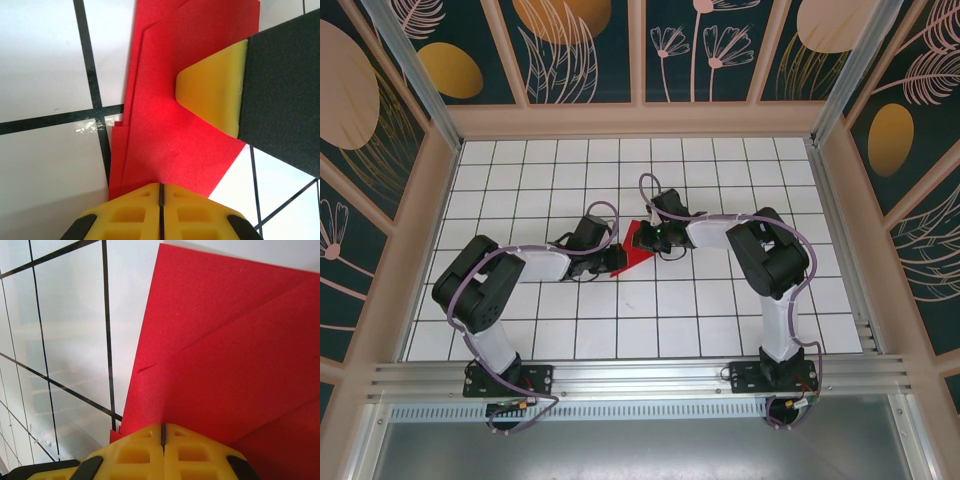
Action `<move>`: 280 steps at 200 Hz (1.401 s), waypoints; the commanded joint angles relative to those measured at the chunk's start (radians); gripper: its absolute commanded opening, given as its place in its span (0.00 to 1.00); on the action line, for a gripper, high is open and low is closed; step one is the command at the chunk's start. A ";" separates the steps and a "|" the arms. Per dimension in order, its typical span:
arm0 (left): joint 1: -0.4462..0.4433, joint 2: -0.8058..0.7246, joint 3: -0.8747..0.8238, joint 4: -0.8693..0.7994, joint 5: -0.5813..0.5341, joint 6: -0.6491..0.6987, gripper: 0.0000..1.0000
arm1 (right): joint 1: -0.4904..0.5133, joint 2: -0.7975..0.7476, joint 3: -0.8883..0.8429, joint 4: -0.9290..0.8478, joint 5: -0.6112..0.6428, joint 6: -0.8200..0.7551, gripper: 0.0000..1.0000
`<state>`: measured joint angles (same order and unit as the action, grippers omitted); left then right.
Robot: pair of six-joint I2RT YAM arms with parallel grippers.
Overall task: Fold a paper plane with a square sheet of paper (pick it up from the middle)
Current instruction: Fourth fold the wing at the center of the table.
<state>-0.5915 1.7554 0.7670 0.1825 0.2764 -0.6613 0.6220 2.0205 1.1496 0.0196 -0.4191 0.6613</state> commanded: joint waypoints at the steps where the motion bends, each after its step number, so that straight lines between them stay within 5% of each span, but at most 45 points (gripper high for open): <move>1: -0.001 0.025 -0.017 -0.083 -0.059 0.020 0.08 | 0.001 0.094 -0.025 -0.112 0.105 0.002 0.03; 190: -0.002 -0.181 -0.242 -0.117 -0.033 0.005 0.01 | -0.004 0.106 -0.034 -0.124 0.108 0.000 0.03; 280: -0.005 -0.342 -0.175 0.070 -0.051 -0.035 0.04 | -0.009 0.104 -0.044 -0.115 0.106 0.004 0.03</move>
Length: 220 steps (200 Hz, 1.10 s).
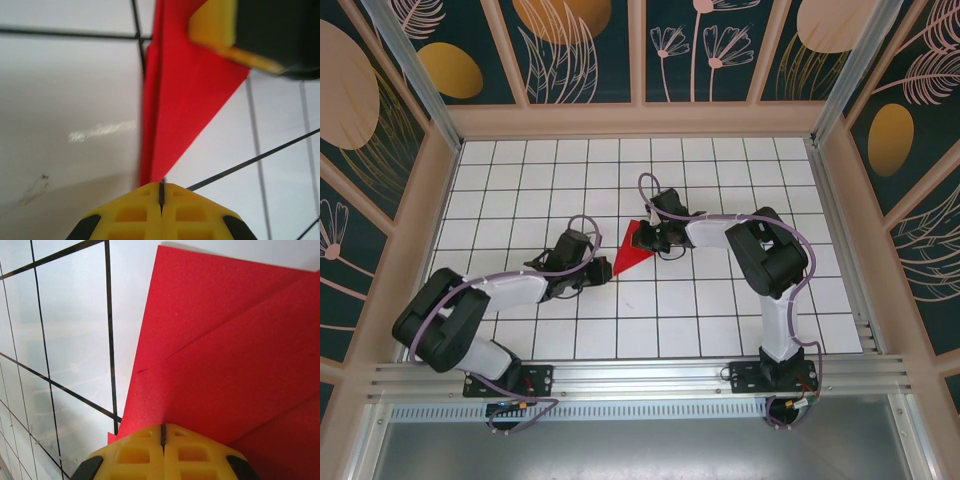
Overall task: Fold a paper plane with a square sheet of paper (pick it up from the middle)
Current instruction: Fourth fold the wing at the center of the table.
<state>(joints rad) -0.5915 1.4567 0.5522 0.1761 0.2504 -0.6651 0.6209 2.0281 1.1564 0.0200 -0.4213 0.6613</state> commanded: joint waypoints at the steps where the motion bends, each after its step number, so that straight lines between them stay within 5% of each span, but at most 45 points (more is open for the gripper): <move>1: -0.005 -0.043 0.041 0.080 -0.026 -0.032 0.04 | -0.007 0.096 -0.051 -0.115 0.108 0.004 0.03; 115: -0.005 0.212 0.120 0.230 0.054 -0.096 0.05 | -0.008 0.101 -0.043 -0.114 0.102 0.004 0.03; 220: -0.005 0.355 0.176 0.138 0.057 -0.052 0.02 | -0.007 0.104 -0.046 -0.115 0.102 0.006 0.03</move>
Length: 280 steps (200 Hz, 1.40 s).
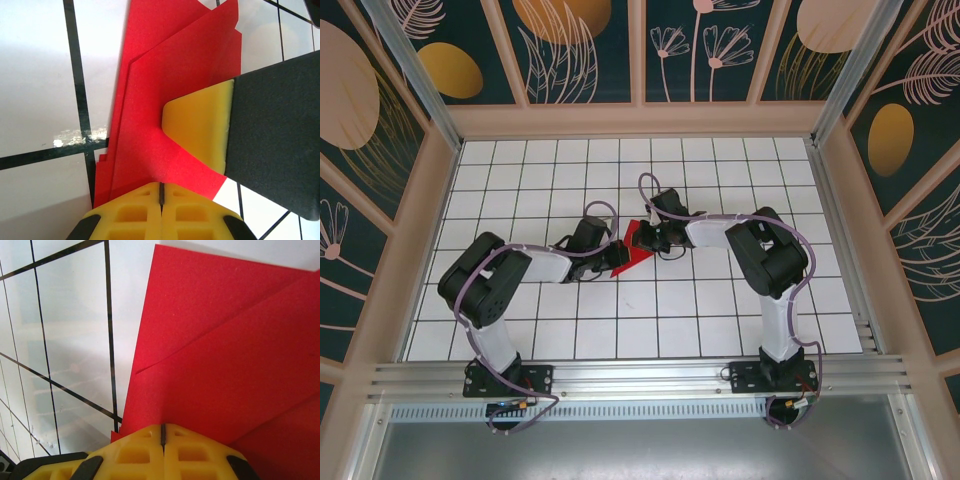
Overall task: Fold a paper plane with a square sheet of paper (pick it up from the middle)
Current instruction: Fourth fold the wing at the center of the table.
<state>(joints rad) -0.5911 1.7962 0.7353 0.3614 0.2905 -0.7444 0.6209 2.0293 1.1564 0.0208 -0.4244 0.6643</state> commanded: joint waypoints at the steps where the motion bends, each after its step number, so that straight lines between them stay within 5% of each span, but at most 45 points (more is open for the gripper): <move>1: -0.005 0.015 -0.008 -0.047 0.018 0.028 0.02 | -0.007 0.103 -0.045 -0.117 0.105 0.003 0.03; 145: -0.006 -0.146 -0.328 -0.061 0.023 0.016 0.01 | -0.017 0.107 -0.045 -0.137 0.112 -0.011 0.02; 192: -0.007 -0.296 -0.314 -0.089 -0.020 -0.002 0.00 | -0.018 0.087 -0.024 -0.143 0.104 -0.015 0.02; 223: -0.005 -0.443 -0.305 0.045 -0.042 -0.047 0.00 | -0.016 0.081 0.021 -0.168 0.110 -0.026 0.03; 280: -0.007 -0.245 -0.206 0.082 -0.027 -0.059 0.02 | -0.017 0.085 0.005 -0.161 0.108 -0.016 0.03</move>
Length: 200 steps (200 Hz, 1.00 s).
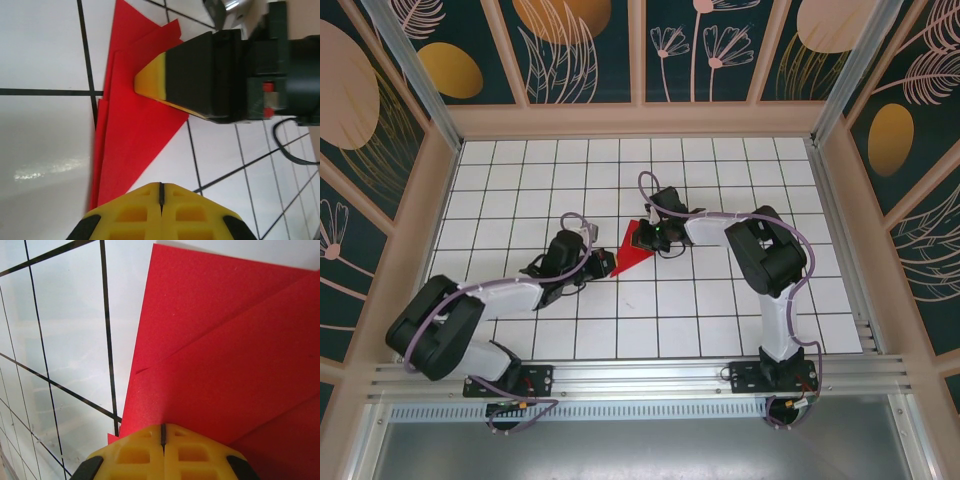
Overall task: Fold a paper plane with a square sheet of paper (pick it up from the middle)
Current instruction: Fourth fold the wing at the center of the table.
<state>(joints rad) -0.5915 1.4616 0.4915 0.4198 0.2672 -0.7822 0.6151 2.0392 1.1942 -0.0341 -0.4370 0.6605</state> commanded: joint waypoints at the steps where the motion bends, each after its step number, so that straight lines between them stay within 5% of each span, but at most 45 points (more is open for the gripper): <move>1: -0.007 0.094 0.041 0.024 -0.004 -0.021 0.02 | -0.011 0.075 -0.033 -0.106 0.121 -0.012 0.03; 200: -0.006 0.245 0.043 -0.026 -0.063 0.000 0.00 | 0.083 -0.083 -0.112 0.044 -0.017 0.004 0.03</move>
<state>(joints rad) -0.5934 1.6737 0.5526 0.4431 0.2493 -0.7910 0.6849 1.9942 1.1278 0.0166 -0.4244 0.6559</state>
